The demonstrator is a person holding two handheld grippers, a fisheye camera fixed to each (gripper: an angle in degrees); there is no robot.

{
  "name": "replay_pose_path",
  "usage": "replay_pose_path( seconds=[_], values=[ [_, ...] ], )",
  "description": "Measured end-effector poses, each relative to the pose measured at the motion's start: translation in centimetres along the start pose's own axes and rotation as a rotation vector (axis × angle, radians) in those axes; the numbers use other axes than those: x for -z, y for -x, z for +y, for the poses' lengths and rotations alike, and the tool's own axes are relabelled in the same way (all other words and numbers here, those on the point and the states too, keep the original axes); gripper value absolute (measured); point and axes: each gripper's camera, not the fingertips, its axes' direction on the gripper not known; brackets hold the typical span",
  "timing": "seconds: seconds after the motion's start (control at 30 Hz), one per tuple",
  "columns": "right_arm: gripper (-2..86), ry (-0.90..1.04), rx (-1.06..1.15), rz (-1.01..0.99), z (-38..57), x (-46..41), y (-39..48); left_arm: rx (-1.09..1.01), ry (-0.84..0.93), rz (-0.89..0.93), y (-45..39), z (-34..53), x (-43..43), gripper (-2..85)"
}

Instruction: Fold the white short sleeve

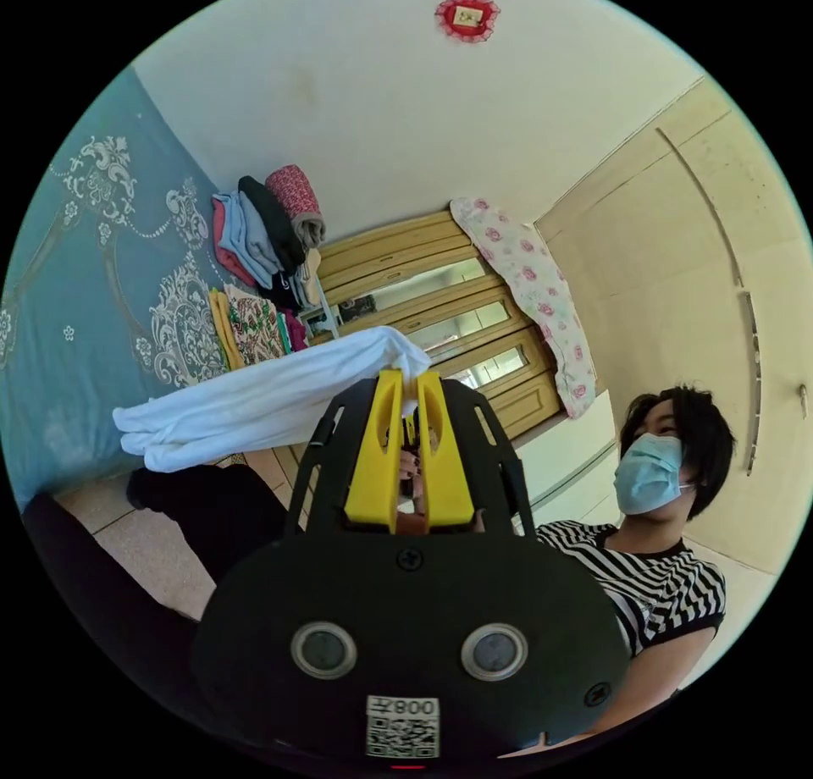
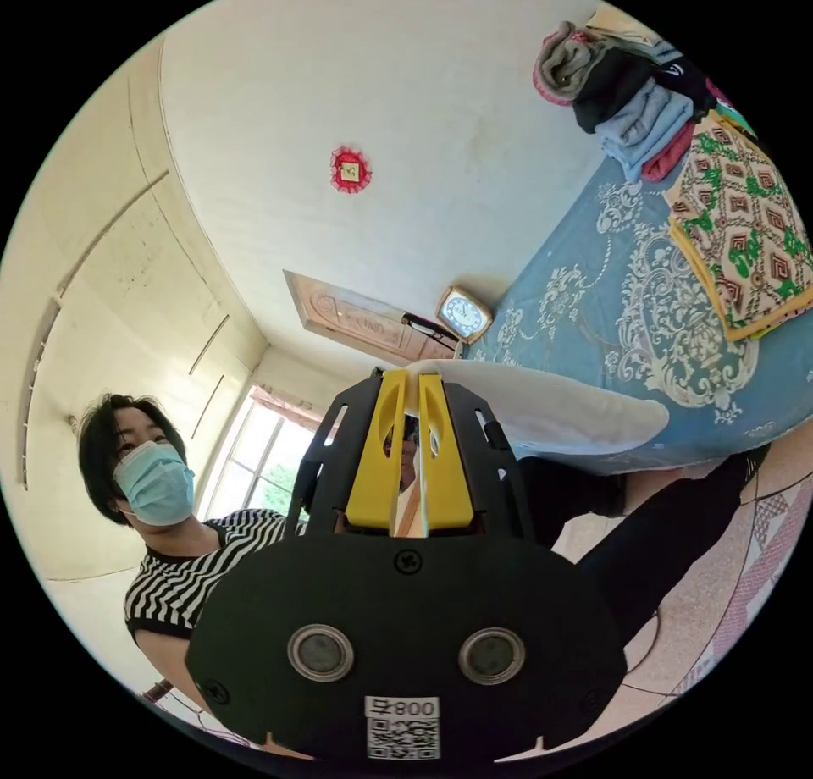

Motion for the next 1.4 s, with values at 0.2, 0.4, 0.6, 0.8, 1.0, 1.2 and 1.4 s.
replay_pose_path(
  seconds=[0.2,0.4,0.6,0.8,1.0,1.2,1.4],
  values=[
    [1.8,-0.008,-0.014,0.082,-8.5,5.0,2.3,0.041,0.059,-0.031,12.6,-5.7,-7.6,2.8],
    [1.8,-0.056,0.1,0.058,-21.6,10.7,9.3,-0.088,0.031,0.001,20.0,-13.9,-15.4,2.8],
    [1.8,-0.092,0.241,0.141,-28.4,18.6,16.8,-0.277,0.132,-0.022,26.6,-17.6,-23.6,2.6],
    [2.0,-0.041,-0.031,0.334,-27.3,26.1,8.4,-0.08,0.302,-0.173,46.3,-13.0,-29.5,2.4],
    [2.0,-0.036,-0.388,0.391,-22.2,31.0,-1.7,0.233,0.476,-0.313,66.3,-5.8,-31.1,2.5],
    [1.9,-0.009,-0.387,0.417,-22.3,33.0,-0.1,0.215,0.498,-0.288,74.1,-4.4,-29.6,2.2],
    [1.8,-0.028,-0.441,0.412,-21.5,33.8,-0.2,0.267,0.525,-0.301,81.2,-2.6,-26.8,2.0]
  ],
)
